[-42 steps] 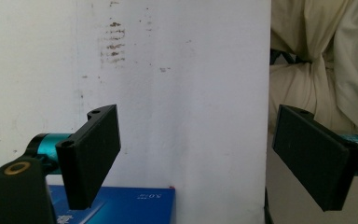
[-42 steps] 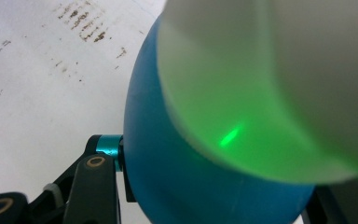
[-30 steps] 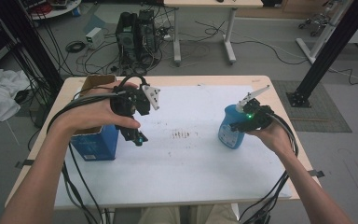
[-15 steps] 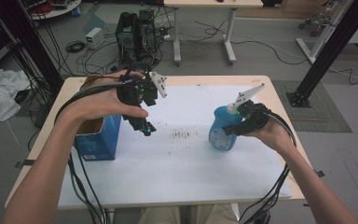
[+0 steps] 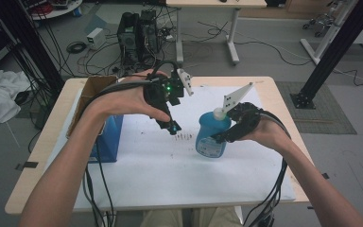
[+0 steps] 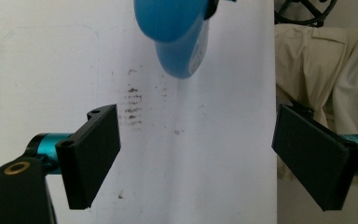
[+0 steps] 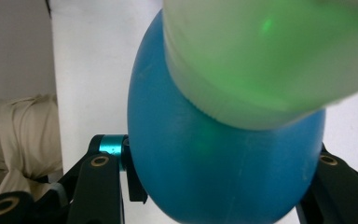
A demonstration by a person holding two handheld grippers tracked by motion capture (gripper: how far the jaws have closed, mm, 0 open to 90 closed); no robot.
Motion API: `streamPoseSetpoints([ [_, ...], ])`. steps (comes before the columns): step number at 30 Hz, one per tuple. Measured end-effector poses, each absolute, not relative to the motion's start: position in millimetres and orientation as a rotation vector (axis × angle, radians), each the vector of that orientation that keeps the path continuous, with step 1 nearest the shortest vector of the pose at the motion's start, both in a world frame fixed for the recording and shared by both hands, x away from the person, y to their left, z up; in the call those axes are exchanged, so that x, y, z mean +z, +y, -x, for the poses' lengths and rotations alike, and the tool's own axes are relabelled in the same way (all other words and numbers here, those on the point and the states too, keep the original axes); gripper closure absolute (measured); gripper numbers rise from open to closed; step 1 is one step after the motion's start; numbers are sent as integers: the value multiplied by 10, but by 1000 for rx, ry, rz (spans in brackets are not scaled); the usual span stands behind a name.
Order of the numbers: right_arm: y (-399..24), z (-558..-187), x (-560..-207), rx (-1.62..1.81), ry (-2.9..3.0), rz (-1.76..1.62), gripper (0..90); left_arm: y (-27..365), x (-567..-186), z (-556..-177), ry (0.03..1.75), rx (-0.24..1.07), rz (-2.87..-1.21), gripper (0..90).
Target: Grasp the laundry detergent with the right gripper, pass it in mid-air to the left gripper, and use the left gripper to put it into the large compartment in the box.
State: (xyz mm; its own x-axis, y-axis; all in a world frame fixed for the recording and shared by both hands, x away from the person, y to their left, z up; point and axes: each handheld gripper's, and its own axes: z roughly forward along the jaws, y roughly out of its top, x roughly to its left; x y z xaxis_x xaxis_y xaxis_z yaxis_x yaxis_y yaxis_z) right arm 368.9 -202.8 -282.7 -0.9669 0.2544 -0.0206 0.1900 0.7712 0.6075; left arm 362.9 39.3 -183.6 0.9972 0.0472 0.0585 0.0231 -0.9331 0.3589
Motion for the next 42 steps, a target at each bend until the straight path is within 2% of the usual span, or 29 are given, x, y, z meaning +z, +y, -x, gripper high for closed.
streamPoseSetpoints([
  [2, -1925, -3673, -2764, 981, 2877, -291, 461, 308, -1874, -3653, 54, 81, -2762, 153],
  [3, -1920, -3671, -2762, 985, 2877, -292, 461, 451, -1808, -3610, 53, 104, -2772, 153],
  [4, -2023, -3686, -2823, 964, 2863, -358, 461, 268, -1887, -3665, 52, 78, -2755, 153],
  [5, -1891, -3668, -2747, 989, 2878, -266, 461, 349, -1857, -3644, 48, 89, -2771, 153],
  [8, -1929, -3673, -2767, 982, 2875, -298, 460, 206, -1918, -3681, 64, 66, -2750, 153],
  [9, -1848, -3656, -2732, 995, 2885, -242, 460, 290, -1882, -3658, 51, 79, -2757, 153],
  [10, -1907, -3669, -2754, 986, 2879, -281, 460, 136, -1962, -3705, 80, 61, -2752, 153],
  [11, -1804, -3652, -2728, 995, 2894, -211, 460, 240, -1899, -3673, 57, 69, -2749, 153],
  [12, -1870, -3662, -2739, 993, 2883, -253, 460, 68, -2023, -3718, 88, 48, -2761, 153],
  [15, -1769, -3644, -2728, 993, 2899, -209, 460, 162, -1944, -3697, 73, 65, -2754, 153],
  [16, -1820, -3657, -2730, 996, 2892, -217, 460, 23, -2058, -3718, 87, 43, -2769, 153],
  [21, -1705, -3641, -2727, 1004, 2901, -176, 460, -93, -2121, -3706, 72, 33, -2769, 154],
  [26, -1687, -3624, -2719, 1021, 2904, -177, 459, -102, -2129, -3708, 74, 29, -2761, 159],
  [27, -1695, -3635, -2723, 1013, 2900, -173, 459, 140, -1959, -3707, 74, 65, -2752, 160],
  [28, -1807, -3653, -2729, 998, 2891, -213, 459, -112, -2152, -3726, 80, 29, -2741, 165],
  [29, -1686, -3622, -2719, 1020, 2903, -177, 459, 34, -2049, -3719, 89, 41, -2769, 169],
  [31, -1684, -3623, -2719, 1018, 2904, -175, 459, -112, -2157, -3729, 79, 32, -2733, 174],
  [32, -1683, -3624, -2719, 1020, 2903, -172, 459, 146, -1953, -3704, 75, 67, -2754, 174],
  [33, -1810, -3654, -2729, 997, 2893, -215, 458, -113, -2155, -3727, 79, 32, -2736, 179],
  [34, -1684, -3624, -2719, 1021, 2902, -172, 458, -110, -2184, -3726, 75, 25, -2704, 184],
  [35, -1684, -3622, -2715, 1039, 2898, -174, 458, -113, -2154, -3727, 80, 32, -2737, 185],
  [42, -1682, -3622, -2714, 1041, 2899, -171, 458, -118, -2230, -3725, 59, 17, -2694, 215],
])
